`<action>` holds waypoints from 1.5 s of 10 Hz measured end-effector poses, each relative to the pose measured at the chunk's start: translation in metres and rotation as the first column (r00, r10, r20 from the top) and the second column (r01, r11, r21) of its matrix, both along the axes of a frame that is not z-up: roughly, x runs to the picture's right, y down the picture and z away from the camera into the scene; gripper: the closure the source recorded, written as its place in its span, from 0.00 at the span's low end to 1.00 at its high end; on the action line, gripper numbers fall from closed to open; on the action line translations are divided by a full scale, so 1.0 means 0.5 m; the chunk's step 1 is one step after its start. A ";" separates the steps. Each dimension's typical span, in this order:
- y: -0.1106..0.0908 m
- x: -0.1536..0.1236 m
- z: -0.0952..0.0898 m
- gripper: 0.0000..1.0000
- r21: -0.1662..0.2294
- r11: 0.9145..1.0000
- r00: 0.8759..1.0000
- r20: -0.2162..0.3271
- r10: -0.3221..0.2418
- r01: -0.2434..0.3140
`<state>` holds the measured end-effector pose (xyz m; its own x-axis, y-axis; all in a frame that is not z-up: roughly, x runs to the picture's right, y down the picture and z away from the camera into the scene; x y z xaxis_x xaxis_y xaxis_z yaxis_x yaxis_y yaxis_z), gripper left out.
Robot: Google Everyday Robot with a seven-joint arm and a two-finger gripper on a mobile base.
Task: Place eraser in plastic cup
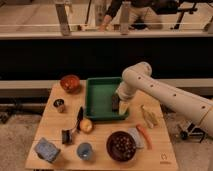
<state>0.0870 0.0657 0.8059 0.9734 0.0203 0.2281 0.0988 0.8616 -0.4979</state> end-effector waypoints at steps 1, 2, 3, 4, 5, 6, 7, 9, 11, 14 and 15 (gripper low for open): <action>0.001 -0.002 0.004 0.20 -0.001 1.000 1.000 0.002 0.001 -0.001; 0.003 -0.002 0.010 0.20 -0.002 1.000 1.000 0.005 0.001 -0.001; 0.002 -0.004 0.019 0.20 -0.003 1.000 1.000 0.005 -0.001 0.001; -0.005 -0.013 0.036 0.20 -0.006 1.000 1.000 0.009 -0.003 0.003; -0.009 -0.027 0.048 0.20 -0.010 1.000 1.000 0.014 -0.005 0.005; -0.008 -0.026 0.051 0.20 -0.010 1.000 1.000 0.013 -0.007 0.007; -0.006 -0.025 0.055 0.20 -0.011 1.000 1.000 0.011 -0.008 0.008; -0.007 -0.031 0.076 0.20 -0.012 1.000 1.000 0.014 -0.010 0.010; -0.010 -0.025 0.092 0.20 -0.016 1.000 1.000 0.009 -0.007 0.007; -0.015 -0.021 0.109 0.20 -0.012 1.000 1.000 0.005 -0.021 0.021; -0.025 -0.016 0.105 0.20 0.001 0.999 0.999 0.008 -0.039 0.039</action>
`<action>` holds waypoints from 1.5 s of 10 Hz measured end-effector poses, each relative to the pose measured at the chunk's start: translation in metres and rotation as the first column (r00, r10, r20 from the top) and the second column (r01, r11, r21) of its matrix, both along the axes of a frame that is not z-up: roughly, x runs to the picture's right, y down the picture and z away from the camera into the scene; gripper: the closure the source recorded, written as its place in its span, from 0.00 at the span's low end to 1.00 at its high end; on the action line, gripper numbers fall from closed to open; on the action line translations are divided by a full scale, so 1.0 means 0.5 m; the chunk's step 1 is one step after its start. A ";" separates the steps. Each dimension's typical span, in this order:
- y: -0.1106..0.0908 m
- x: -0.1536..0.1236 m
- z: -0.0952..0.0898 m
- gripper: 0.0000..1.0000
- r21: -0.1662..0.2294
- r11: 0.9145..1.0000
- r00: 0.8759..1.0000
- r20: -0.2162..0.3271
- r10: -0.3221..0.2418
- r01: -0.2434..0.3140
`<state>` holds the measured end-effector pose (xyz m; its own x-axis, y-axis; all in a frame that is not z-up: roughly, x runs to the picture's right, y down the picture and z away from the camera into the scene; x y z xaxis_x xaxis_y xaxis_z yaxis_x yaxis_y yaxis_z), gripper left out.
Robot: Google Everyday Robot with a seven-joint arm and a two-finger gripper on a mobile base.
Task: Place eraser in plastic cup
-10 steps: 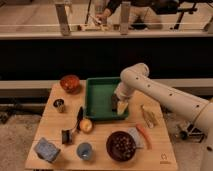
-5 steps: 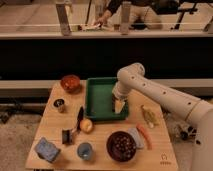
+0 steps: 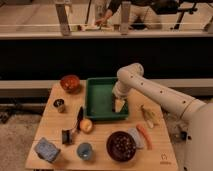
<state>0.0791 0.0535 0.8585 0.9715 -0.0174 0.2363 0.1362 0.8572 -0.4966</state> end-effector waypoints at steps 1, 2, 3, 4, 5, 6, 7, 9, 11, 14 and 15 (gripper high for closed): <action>-0.010 0.003 -0.001 0.20 0.011 1.000 1.000 0.015 -0.014 0.013; -0.029 0.013 0.006 0.20 0.032 0.998 0.998 0.048 -0.047 0.045; -0.041 0.012 0.010 0.20 0.047 0.995 0.992 0.086 -0.087 0.083; -0.045 0.011 0.014 0.20 0.053 0.992 0.987 0.109 -0.118 0.113; -0.045 0.013 0.017 0.20 0.059 0.989 0.983 0.115 -0.142 0.136; -0.047 0.011 0.021 0.20 0.071 0.984 0.978 0.122 -0.170 0.162; -0.048 0.006 0.028 0.20 0.087 0.978 0.971 0.129 -0.201 0.191; -0.046 0.007 0.040 0.20 0.113 0.964 0.957 0.138 -0.257 0.242; -0.044 -0.003 0.052 0.20 0.150 0.935 0.922 0.176 -0.345 0.322; -0.049 -0.016 0.057 0.20 0.179 0.887 0.856 0.240 -0.458 0.425; -0.048 -0.024 0.059 0.20 0.186 0.867 0.828 0.259 -0.497 0.463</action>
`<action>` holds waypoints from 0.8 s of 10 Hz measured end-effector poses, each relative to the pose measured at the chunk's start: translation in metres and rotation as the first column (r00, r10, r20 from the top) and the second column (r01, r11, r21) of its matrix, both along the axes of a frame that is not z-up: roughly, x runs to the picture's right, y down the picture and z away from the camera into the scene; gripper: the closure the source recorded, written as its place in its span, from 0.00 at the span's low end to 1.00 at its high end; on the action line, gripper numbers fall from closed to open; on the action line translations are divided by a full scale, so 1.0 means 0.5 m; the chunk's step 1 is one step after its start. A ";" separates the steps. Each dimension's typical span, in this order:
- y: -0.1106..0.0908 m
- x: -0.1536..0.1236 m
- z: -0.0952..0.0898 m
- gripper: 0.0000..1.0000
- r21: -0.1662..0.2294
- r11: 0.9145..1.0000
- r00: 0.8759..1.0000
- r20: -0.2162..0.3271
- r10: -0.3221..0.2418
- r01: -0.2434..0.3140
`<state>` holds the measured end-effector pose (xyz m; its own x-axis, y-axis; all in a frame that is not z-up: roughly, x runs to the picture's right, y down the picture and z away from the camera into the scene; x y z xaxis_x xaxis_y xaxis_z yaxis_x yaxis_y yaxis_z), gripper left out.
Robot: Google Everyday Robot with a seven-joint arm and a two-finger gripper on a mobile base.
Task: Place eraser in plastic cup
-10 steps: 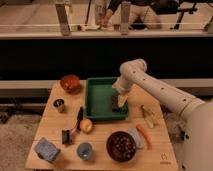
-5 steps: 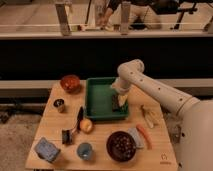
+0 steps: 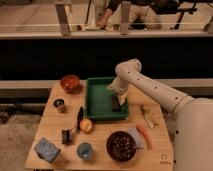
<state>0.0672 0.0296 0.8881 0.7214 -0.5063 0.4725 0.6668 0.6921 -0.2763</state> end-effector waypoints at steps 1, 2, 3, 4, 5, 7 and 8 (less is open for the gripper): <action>0.002 -0.008 0.003 0.20 0.000 0.999 0.998 0.024 -0.053 0.053; 0.007 -0.009 0.007 0.20 0.001 0.995 0.994 0.046 -0.104 0.104; 0.008 -0.009 0.009 0.20 0.009 0.989 0.986 0.070 -0.150 0.149; 0.008 -0.010 0.009 0.20 0.016 0.983 0.979 0.088 -0.182 0.181; 0.006 -0.008 0.010 0.20 0.024 0.973 0.966 0.115 -0.229 0.228; 0.000 -0.010 0.018 0.20 0.032 0.940 0.926 0.161 -0.341 0.340; -0.001 -0.006 0.020 0.20 0.033 0.927 0.910 0.179 -0.373 0.373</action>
<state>0.0644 0.0292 0.8981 0.3833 -0.7210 0.5773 0.9148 0.3827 -0.1294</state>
